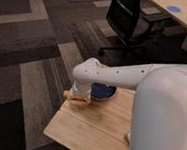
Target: Drag the pepper across the table
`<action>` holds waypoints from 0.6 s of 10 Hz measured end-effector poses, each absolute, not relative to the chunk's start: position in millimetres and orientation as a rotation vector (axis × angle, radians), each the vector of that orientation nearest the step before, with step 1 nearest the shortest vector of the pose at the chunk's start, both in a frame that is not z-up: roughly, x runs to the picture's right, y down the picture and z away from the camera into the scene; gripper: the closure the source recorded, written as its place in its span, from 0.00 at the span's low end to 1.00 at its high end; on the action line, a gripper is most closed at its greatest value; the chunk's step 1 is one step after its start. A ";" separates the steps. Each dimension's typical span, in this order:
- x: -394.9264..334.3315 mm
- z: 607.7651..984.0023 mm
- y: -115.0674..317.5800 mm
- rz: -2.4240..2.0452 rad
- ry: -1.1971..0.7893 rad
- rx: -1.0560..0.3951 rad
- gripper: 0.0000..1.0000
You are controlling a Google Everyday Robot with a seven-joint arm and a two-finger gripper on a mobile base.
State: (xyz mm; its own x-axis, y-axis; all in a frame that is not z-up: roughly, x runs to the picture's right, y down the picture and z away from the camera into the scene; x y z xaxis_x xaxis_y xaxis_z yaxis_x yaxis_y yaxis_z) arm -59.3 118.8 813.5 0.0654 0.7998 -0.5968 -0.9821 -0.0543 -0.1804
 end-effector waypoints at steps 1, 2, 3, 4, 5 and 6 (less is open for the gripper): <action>-54.6 816.6 120.1 1.499 0.363 -0.660 0.35; -54.5 817.9 120.4 1.499 0.362 -0.665 0.35; -54.8 818.8 120.9 1.497 0.361 -0.668 0.35; -55.6 820.9 122.8 1.492 0.362 -0.676 0.35; -57.6 822.3 124.2 1.487 0.361 -0.684 0.35; -62.1 822.7 125.1 1.473 0.360 -0.692 0.35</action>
State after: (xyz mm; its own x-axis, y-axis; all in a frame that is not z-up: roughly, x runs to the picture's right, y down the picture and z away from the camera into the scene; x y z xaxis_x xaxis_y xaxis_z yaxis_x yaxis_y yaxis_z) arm -62.1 125.1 822.7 0.0927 0.7812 -0.6174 -0.9780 -0.0450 -0.2039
